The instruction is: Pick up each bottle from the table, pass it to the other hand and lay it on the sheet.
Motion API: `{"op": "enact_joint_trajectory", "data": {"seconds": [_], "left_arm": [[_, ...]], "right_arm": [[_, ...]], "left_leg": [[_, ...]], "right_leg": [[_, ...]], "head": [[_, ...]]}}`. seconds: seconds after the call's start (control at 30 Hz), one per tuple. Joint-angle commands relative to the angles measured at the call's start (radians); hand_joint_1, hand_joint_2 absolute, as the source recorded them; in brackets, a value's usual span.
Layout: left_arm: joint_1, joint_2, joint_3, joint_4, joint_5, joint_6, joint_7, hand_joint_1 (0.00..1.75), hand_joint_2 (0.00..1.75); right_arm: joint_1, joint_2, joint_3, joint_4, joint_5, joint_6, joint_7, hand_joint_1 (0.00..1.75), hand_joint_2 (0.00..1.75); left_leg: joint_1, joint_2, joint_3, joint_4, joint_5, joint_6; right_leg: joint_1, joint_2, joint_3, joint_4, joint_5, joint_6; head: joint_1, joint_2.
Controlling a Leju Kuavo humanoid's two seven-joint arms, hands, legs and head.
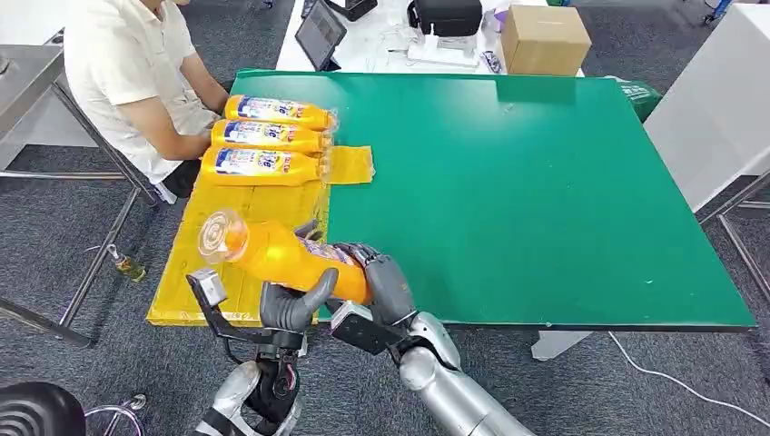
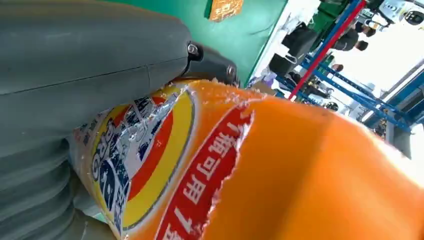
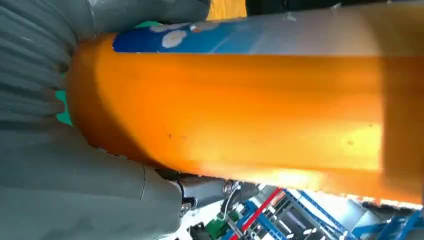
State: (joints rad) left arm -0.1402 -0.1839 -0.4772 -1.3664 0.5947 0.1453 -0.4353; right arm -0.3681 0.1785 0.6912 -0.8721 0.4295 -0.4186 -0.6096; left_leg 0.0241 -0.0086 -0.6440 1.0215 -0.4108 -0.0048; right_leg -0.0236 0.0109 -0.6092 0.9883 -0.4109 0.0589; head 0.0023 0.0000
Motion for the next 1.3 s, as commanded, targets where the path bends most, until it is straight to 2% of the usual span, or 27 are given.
{"op": "enact_joint_trajectory", "data": {"seconds": [0.03,0.27,0.4,0.43,0.47,0.53,0.6,0.63,0.67,0.73,0.83,0.87,0.93,0.97,1.03,1.13,1.2,1.3], "left_arm": [[-0.063,-0.006,0.002,-0.01,-0.016,0.011,-0.018,1.75,1.75],[-0.062,-0.006,0.004,-0.014,-0.026,0.02,-0.023,1.75,1.75],[-0.067,0.003,0.006,-0.01,-0.039,0.027,-0.02,1.75,1.75],[-0.074,0.016,-0.003,-0.002,-0.067,0.041,-0.015,1.75,1.75],[-0.087,0.037,-0.018,0.016,-0.117,0.062,-0.007,1.75,1.75],[-0.114,0.072,-0.024,0.069,-0.195,0.068,-0.009,1.75,1.75],[-0.15,0.148,-0.028,0.144,-0.369,0.117,0.029,1.75,1.75],[-0.152,0.167,-0.005,0.165,-0.423,0.108,0.042,1.75,1.75],[-0.144,0.171,0.035,0.167,-0.439,0.075,0.04,1.75,1.75],[-0.142,0.169,0.048,0.168,-0.447,0.064,0.039,1.75,1.75],[-0.132,0.156,0.057,0.149,-0.466,0.058,0.05,1.75,1.75],[-0.129,0.15,0.059,0.144,-0.473,0.058,0.055,1.75,1.75],[-0.137,0.188,0.054,0.152,-0.6,0.109,0.087,1.75,1.75],[-0.139,0.21,0.076,0.151,-0.655,0.105,0.105,1.75,1.75],[-0.146,0.23,0.117,0.147,-0.691,0.088,0.124,1.75,1.75],[-0.178,0.219,0.181,0.145,-0.652,0.026,0.16,1.75,1.75],[-0.222,0.233,0.167,0.174,-0.696,0.033,0.187,1.75,1.75],[-0.313,0.281,0.08,0.285,-0.976,0.114,0.241,1.75,1.75]], "right_arm": [[0.022,0.005,0.108,0.087,-0.017,0.084,-0.012,0.0,1.75],[0.032,0.008,0.11,0.095,-0.024,0.085,-0.021,0.0,1.75],[0.045,0.009,0.106,0.101,-0.029,0.066,-0.036,0.0,1.75],[0.049,0.005,0.099,0.1,-0.031,0.052,-0.04,0.0,1.75],[0.055,-0.003,0.089,0.097,-0.033,0.035,-0.047,0.0,0.0],[0.075,-0.031,0.058,0.073,-0.044,0.012,-0.064,0.0,0.0],[0.127,-0.07,-0.06,0.009,-0.077,-0.098,-0.079,0.0,0.0],[0.15,-0.086,-0.112,-0.032,-0.071,-0.137,-0.089,0.0,0.0],[0.166,-0.101,-0.143,-0.066,-0.063,-0.117,-0.089,0.0,0.0],[0.169,-0.103,-0.153,-0.074,-0.057,-0.107,-0.089,0.0,0.0],[0.171,-0.091,-0.155,-0.079,-0.039,-0.1,-0.081,0.0,0.0],[0.171,-0.087,-0.156,-0.076,-0.034,-0.1,-0.079,0.0,0.0],[0.206,-0.092,-0.235,-0.141,-0.01,-0.248,-0.089,0.0,0.0],[0.245,-0.098,-0.322,-0.233,0.02,-0.28,-0.089,0.0,0.0],[0.304,-0.071,-0.472,-0.374,0.088,-0.28,-0.089,0.0,0.0],[0.342,-0.044,-0.576,-0.495,0.045,-0.28,-0.089,0.0,0.0],[0.327,-0.053,-0.563,-0.471,-0.002,-0.28,-0.089,0.0,0.0],[0.305,-0.064,-0.512,-0.443,-0.042,-0.28,-0.089,0.0,0.0]], "left_leg": [[0.0,-0.001,0.003,0.0,-0.001,0.001],[0.001,-0.002,0.006,-0.001,-0.002,0.002],[0.001,-0.002,0.003,-0.001,-0.001,0.001],[0.001,-0.002,0.009,-0.001,-0.003,0.002],[0.001,-0.003,0.009,-0.001,-0.003,0.002],[0.001,-0.004,0.009,-0.002,-0.002,0.002],[0.0,-0.004,0.004,-0.002,0.0,0.001],[0.0,-0.007,0.009,-0.005,0.0,0.002],[0.0,-0.005,0.005,-0.003,0.001,0.001],[0.0,-0.005,0.009,-0.004,0.0,0.002],[0.0,0.001,0.004,-0.001,-0.001,0.001],[0.0,0.001,0.007,-0.001,-0.002,0.002],[0.0,-0.001,0.006,-0.001,-0.002,0.002],[0.0,-0.001,0.005,-0.001,-0.001,0.001],[0.0,-0.002,0.005,-0.001,-0.001,0.001],[0.0,-0.002,0.001,0.001,-0.001,0.001],[0.0,-0.002,0.001,0.001,-0.001,0.001],[0.0,-0.003,0.001,0.0,0.0,0.001]], "right_leg": [[0.001,-0.002,0.004,-0.001,-0.001,-0.002],[0.001,-0.004,0.007,-0.001,-0.003,-0.003],[0.001,-0.003,0.004,-0.001,-0.001,-0.002],[0.002,-0.005,0.011,-0.002,-0.004,-0.004],[0.002,-0.005,0.01,-0.002,-0.004,-0.004],[0.002,-0.006,0.011,-0.002,-0.004,-0.004],[0.001,-0.005,0.005,-0.002,-0.001,-0.002],[0.001,-0.009,0.012,-0.004,-0.003,-0.004],[0.0,-0.006,0.006,-0.003,-0.001,-0.002],[0.001,-0.007,0.01,-0.004,-0.002,-0.003],[0.0,0.0,0.004,-0.001,-0.001,-0.002],[0.001,-0.001,0.007,-0.001,-0.002,-0.003],[0.001,-0.004,0.007,-0.001,-0.002,-0.003],[0.0,-0.003,0.005,-0.001,-0.002,-0.003],[0.001,-0.003,0.005,0.0,-0.002,-0.003],[0.0,-0.003,0.001,0.002,-0.002,-0.003],[0.001,-0.003,0.001,0.001,-0.002,-0.002],[0.001,-0.004,0.002,0.0,-0.001,-0.002]], "head": [[-0.001,0.0],[0.0,0.0],[0.0,0.0],[0.0,0.0],[0.0,0.0],[0.0,0.0],[0.0,0.0],[0.0,0.0],[0.0,0.0],[0.001,0.0],[-0.001,0.0],[0.0,0.0],[0.0,0.0],[0.0,0.0],[0.0,0.0],[0.0,0.0],[0.0,0.0],[0.0,0.0]]}}
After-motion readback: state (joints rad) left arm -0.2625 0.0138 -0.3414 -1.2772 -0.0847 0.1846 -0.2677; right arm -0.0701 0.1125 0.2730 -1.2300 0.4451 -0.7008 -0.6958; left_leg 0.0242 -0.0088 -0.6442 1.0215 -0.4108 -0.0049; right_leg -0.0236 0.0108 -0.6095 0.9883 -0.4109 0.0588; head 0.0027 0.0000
